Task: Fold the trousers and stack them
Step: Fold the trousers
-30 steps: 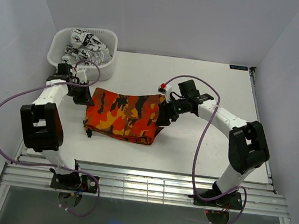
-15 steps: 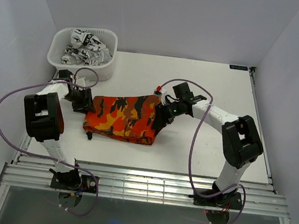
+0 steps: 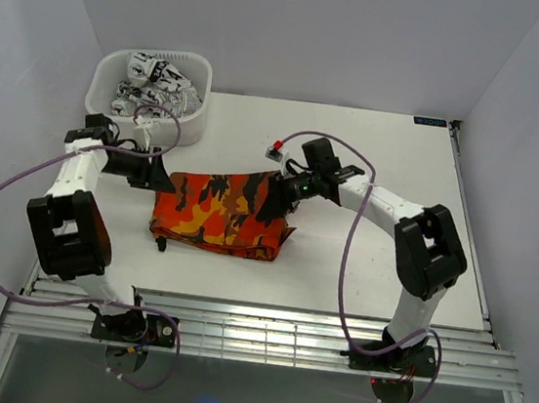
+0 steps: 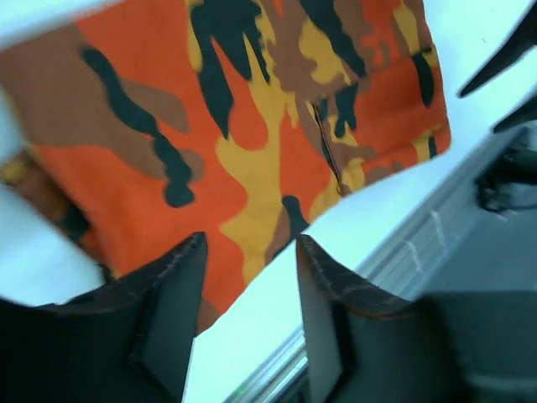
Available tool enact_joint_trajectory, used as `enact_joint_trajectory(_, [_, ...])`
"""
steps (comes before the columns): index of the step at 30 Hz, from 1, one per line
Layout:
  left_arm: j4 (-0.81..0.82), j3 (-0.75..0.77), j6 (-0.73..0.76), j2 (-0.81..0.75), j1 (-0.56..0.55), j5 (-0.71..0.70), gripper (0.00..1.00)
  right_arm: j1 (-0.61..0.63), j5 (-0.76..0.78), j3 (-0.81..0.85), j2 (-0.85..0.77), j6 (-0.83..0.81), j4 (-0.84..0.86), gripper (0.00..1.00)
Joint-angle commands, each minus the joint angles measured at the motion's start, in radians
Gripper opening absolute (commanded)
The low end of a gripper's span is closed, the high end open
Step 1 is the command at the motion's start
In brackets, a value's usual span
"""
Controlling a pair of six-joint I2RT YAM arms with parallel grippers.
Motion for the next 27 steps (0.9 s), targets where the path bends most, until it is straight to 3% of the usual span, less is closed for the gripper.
enact_joint_trajectory(1, [-0.147,-0.086,0.138,0.151,0.000,0.122,0.54,0.032,-0.084,-0.054,0.095,0.084,0.072,0.47])
enact_joint_trajectory(4, [-0.106,-0.134,0.126,0.245,0.029,0.071,0.44,0.026,-0.084,-0.136,0.151,0.088,0.086,0.45])
enact_joint_trajectory(8, [0.079,-0.196,-0.015,0.364,0.071,-0.039,0.37,0.011,-0.038,-0.256,0.194,0.063,0.090,0.45])
enact_joint_trajectory(17, [0.192,-0.203,-0.095,0.403,0.080,-0.144,0.33,0.003,0.046,-0.287,0.248,-0.041,0.012,0.47])
enact_joint_trajectory(20, [0.136,-0.183,-0.032,0.366,0.080,-0.078,0.34,0.020,0.049,-0.263,0.179,-0.118,-0.044,0.53])
enact_joint_trajectory(23, [0.033,-0.140,0.118,0.238,0.083,0.101,0.41,0.000,0.017,-0.195,0.035,-0.158,-0.087,0.59])
enact_joint_trajectory(27, [0.077,-0.105,0.102,0.066,0.080,0.246,0.58,-0.034,0.035,-0.061,-0.064,-0.141,-0.092,0.72])
